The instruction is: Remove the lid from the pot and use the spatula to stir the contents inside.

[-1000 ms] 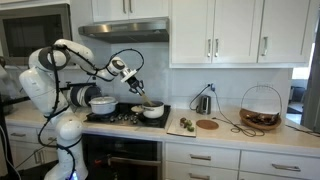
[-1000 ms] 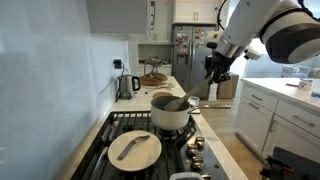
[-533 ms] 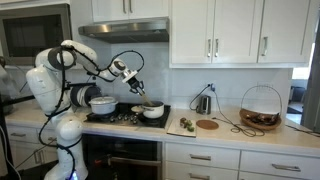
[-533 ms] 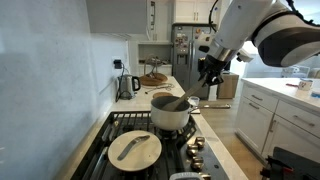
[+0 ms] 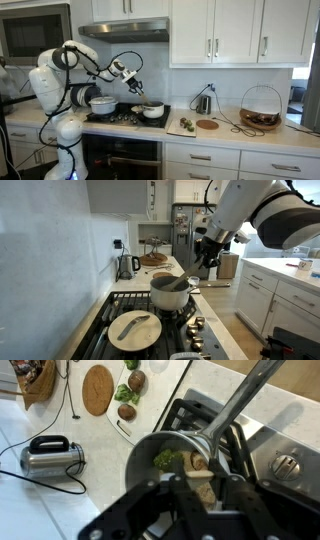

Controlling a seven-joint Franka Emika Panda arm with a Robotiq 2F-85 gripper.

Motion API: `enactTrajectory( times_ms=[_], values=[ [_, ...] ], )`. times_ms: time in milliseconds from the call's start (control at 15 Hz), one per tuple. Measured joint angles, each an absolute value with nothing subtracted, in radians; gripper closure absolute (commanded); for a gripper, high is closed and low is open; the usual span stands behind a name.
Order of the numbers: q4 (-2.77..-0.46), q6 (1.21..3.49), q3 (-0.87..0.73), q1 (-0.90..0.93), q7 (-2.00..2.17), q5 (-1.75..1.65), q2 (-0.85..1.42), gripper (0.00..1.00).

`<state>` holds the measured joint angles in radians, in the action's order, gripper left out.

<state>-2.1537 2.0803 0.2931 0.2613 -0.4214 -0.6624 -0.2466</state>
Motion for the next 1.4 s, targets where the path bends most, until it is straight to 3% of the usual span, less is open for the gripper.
enactTrajectory(
  times_ms=[1400],
  values=[
    [-2.227,1.86,0.27,0.308,-0.425,-0.635,-0.382,0.92]
  ],
)
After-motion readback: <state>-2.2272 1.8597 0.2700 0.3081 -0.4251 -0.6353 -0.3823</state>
